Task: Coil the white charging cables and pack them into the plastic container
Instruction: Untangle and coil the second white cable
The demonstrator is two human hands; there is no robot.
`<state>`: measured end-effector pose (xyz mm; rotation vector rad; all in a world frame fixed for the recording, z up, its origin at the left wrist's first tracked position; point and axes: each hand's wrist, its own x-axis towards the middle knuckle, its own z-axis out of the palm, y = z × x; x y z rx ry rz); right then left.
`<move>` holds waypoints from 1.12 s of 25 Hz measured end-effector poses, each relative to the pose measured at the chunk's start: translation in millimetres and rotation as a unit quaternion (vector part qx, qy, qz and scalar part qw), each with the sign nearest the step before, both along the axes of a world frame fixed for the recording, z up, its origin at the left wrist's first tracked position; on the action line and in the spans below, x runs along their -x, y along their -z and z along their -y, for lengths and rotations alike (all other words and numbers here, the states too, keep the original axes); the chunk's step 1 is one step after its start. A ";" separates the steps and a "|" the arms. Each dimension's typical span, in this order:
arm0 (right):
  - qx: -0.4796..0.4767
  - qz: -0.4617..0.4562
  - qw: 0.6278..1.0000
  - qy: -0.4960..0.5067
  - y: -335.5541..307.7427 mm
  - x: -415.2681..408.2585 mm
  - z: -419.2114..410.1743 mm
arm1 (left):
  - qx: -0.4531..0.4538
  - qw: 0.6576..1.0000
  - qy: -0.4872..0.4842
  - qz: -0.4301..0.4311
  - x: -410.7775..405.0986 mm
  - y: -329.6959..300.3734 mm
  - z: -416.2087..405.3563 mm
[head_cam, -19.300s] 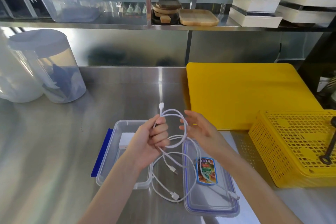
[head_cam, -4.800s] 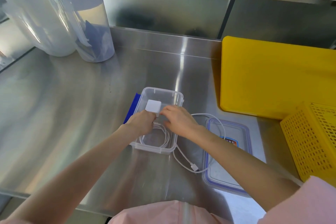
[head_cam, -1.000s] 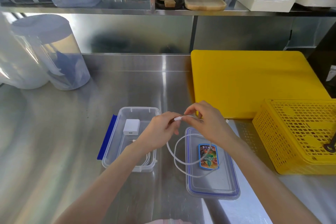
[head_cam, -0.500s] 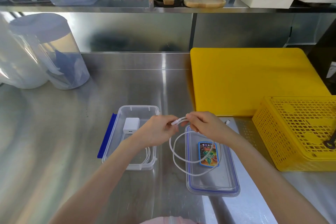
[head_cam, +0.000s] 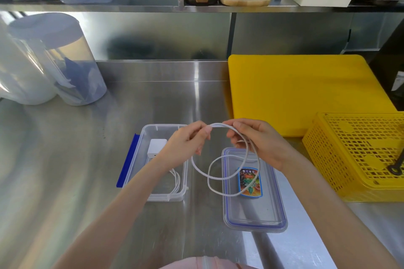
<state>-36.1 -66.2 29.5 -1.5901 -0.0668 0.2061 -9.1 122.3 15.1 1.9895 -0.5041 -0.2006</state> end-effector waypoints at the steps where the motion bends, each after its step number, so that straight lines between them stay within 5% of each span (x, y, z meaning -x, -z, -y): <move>1: -0.012 0.001 1.000 0.015 -0.5 -1.0 -0.8 | 0.026 0.999 -0.002 -0.028 0.3 -1.0 1.1; 9: -0.023 0.044 0.991 0.125 3.4 -5.9 -3.1 | 0.126 0.973 0.043 -0.186 10.8 -5.4 -1.5; 12: -0.094 0.052 0.971 0.213 3.5 -9.6 -1.4 | 0.163 0.960 0.051 -0.220 16.5 -4.4 -0.1; 15: -0.134 0.050 0.960 0.242 4.8 -10.0 -1.8 | 0.273 0.921 0.026 -0.275 16.7 -2.3 1.9; 19: 0.008 0.028 0.987 0.160 15.9 -3.9 -9.1 | 0.409 0.850 -0.074 -0.324 5.4 -4.5 1.4; 28: 0.160 -0.007 0.986 -0.034 33.0 11.1 -22.3 | 0.404 0.860 -0.151 -0.272 -6.4 -11.8 -1.9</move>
